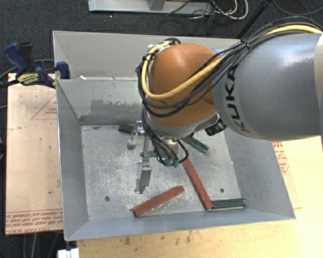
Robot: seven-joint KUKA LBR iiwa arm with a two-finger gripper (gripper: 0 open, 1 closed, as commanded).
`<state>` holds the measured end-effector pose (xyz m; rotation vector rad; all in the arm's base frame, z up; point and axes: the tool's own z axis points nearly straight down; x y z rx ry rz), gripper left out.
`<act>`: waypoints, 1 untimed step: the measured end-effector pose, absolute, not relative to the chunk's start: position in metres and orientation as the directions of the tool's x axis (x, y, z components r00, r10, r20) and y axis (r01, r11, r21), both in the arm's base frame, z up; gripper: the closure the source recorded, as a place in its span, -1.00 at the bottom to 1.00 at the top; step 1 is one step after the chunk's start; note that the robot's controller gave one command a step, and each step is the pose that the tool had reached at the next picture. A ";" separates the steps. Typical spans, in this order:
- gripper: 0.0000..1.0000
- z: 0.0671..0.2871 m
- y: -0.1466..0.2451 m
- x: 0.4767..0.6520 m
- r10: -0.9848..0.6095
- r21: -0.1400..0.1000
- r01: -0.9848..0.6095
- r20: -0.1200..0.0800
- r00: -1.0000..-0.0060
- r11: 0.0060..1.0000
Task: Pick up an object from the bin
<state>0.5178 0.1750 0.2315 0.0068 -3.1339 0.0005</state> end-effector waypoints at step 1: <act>-1.00 0.236 0.174 0.520 -0.001 0.001 -0.001 0.000 -1.000 1.000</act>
Offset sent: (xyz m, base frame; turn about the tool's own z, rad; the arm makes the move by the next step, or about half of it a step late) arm -0.0260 -0.0375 -0.0990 -0.0594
